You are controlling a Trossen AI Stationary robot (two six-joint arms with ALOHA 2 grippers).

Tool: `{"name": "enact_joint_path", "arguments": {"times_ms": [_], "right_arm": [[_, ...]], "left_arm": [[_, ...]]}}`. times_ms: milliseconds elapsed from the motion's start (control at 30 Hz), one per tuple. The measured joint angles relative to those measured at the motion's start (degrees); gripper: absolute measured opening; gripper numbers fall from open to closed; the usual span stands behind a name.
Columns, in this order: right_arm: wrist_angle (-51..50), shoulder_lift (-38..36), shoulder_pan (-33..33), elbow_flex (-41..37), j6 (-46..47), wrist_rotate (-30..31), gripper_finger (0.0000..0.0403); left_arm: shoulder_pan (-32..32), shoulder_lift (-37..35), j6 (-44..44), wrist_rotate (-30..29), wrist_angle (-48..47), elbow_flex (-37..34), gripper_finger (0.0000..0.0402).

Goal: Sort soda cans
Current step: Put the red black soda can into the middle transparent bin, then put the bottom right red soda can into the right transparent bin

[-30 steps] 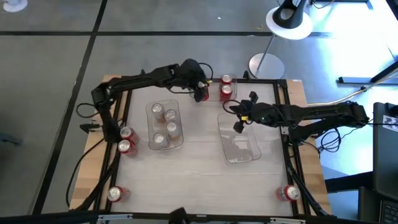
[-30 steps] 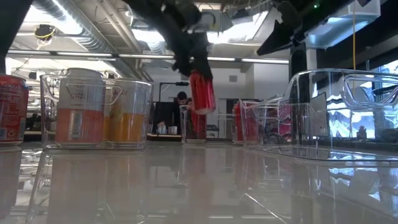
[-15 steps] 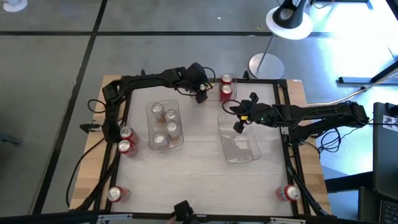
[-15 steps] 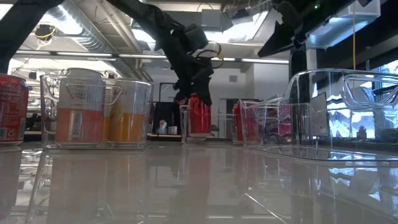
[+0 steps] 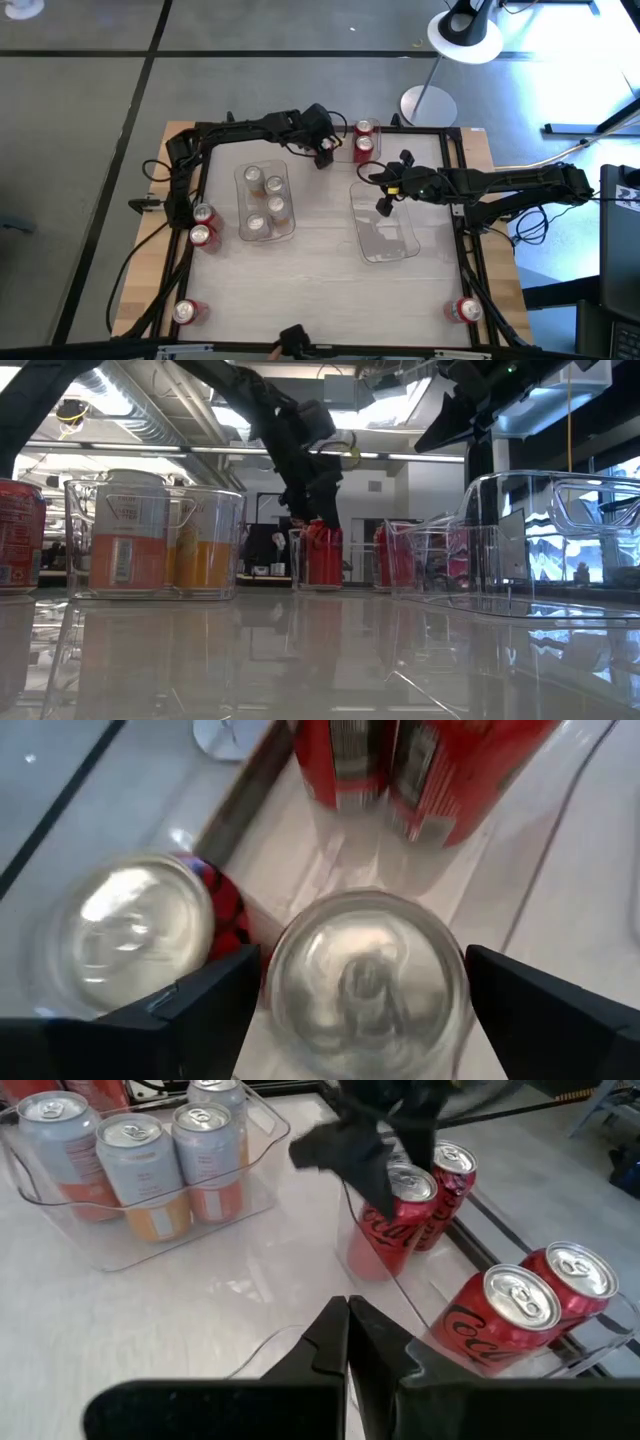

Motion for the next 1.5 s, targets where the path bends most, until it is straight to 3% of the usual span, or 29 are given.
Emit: {"name": "enact_joint_path", "arguments": {"times_ms": [167, 267, 400, 533, 633, 800, 967, 1233, 1500], "right_arm": [[0.0, 0.0, 0.0, 0.0, 0.0, -0.4, 0.0014], [0.0, 0.0, 0.0, 0.0, 0.0, -0.5, 0.0036], [-0.2, -0.1, 0.0, 0.1, 1.0, -0.5, 0.0099], [-7.1, -0.2, 0.0, 4.8, 0.0, -1.1, 0.0181], [-15.8, -0.3, 0.0, 11.2, 1.4, -6.6, 0.0238], [-28.4, -0.3, 1.5, 19.1, 13.0, -23.7, 0.0307], [-36.8, -0.2, 11.3, 20.4, 32.2, -33.5, 0.0331], [-46.7, 2.2, 32.7, 20.4, 62.0, -34.0, 0.0333], [-51.6, 7.2, 50.1, 20.3, 79.4, -35.2, 0.0333]], "left_arm": [[0.0, -2.5, 0.9, 0.0, 0.1, 0.0, 0.0336], [-0.1, -2.9, 1.3, 0.0, -0.4, 0.0, 0.0336], [-0.1, -5.1, 4.1, 0.0, -1.9, 0.0, 0.0337], [-1.2, -9.6, 4.1, -0.3, -2.9, 0.0, 0.0337], [-3.3, -13.8, 3.8, -0.2, -3.8, 0.0, 0.0337], [-8.9, -18.8, 2.8, -0.2, -7.4, 0.0, 0.0337], [-15.6, -21.2, 0.0, -0.2, -12.4, 0.0, 0.0337], [-26.2, -21.1, -4.6, -0.2, -13.9, 0.0, 0.0337], [-33.3, -21.0, -11.7, -0.3, -9.7, -3.3, 0.0337]]}}
